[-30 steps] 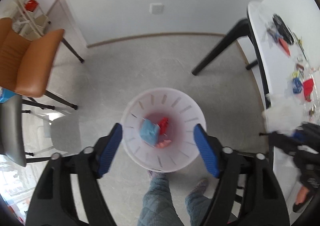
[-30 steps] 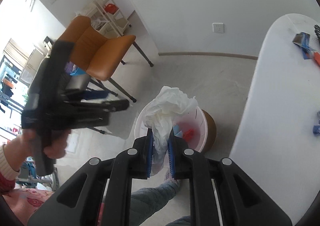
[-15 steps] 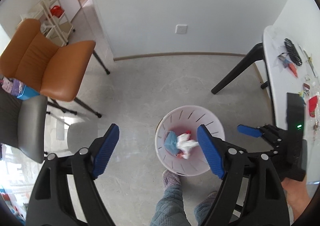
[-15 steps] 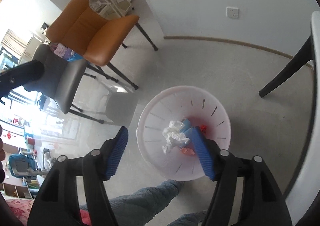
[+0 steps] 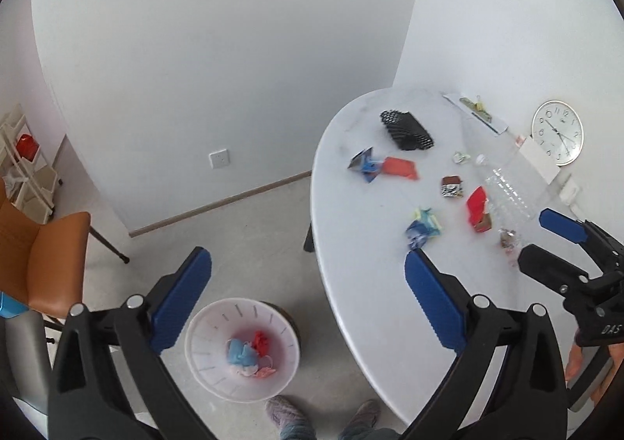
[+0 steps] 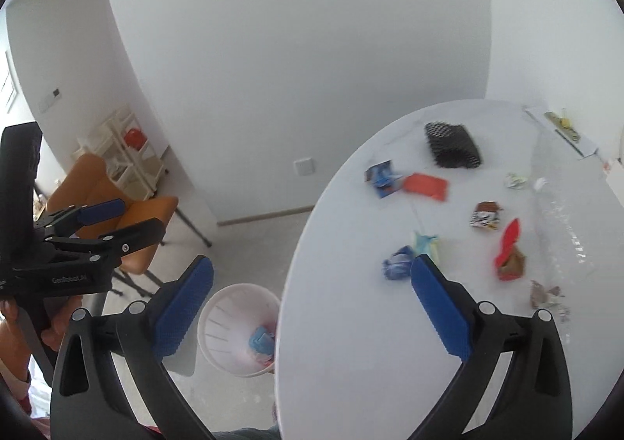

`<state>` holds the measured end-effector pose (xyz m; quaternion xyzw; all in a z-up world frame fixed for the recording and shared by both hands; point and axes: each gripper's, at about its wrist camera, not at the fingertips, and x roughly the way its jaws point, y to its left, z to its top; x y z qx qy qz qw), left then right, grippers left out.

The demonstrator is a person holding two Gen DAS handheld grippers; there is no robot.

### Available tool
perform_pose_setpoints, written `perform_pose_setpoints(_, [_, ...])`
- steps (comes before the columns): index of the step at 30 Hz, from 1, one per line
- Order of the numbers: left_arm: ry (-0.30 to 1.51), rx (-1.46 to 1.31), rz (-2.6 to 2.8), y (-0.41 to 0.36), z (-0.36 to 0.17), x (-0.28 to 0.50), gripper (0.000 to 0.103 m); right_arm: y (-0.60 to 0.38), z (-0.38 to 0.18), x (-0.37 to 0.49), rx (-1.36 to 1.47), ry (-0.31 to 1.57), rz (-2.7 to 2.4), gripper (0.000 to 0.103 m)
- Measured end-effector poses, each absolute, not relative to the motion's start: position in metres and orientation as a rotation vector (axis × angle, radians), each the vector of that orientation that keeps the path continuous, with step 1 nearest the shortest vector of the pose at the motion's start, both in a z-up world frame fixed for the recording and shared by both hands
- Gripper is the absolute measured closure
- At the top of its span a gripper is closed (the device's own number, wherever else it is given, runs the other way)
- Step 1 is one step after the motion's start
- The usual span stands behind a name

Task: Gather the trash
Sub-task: 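Move both tools back over the table toward the blue paper and brown bag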

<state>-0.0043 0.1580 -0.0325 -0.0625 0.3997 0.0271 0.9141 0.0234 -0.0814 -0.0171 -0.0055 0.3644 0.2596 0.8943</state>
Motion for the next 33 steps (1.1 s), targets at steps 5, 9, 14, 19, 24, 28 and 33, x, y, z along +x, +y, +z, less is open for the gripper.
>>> perform_pose_setpoints(5, [0.792, -0.095, 0.02, 0.092, -0.016, 0.007, 0.008, -0.169, 0.009, 0.018, 0.059, 0.669, 0.489, 0.002])
perform_pose_setpoints(9, [0.8, -0.082, 0.008, 0.051, -0.02, 0.014, 0.008, -0.221, 0.01, 0.019, 0.107, 0.642, 0.472, 0.002])
perform_pose_setpoints(14, [0.837, -0.041, 0.0, 0.012, -0.047, 0.026, 0.008, -0.26, 0.003, 0.021, 0.151, 0.643, 0.466, 0.002])
perform_pose_setpoints(19, [0.872, 0.052, -0.022, -0.015, -0.08, 0.051, 0.008, -0.276, -0.007, 0.03, 0.168, 0.666, 0.459, 0.002])
perform_pose_setpoints(24, [0.96, 0.056, -0.062, -0.02, -0.126, 0.095, 0.023, -0.273, -0.021, 0.052, 0.156, 0.699, 0.447, 0.002])
perform_pose_setpoints(28, [1.026, 0.061, -0.074, -0.016, -0.167, 0.13, 0.031, -0.267, -0.035, 0.075, 0.151, 0.73, 0.42, 0.002])
perform_pose_setpoints(33, [1.092, 0.05, -0.123, -0.012, -0.202, 0.162, 0.045, -0.254, -0.058, 0.111, 0.155, 0.79, 0.395, 0.002])
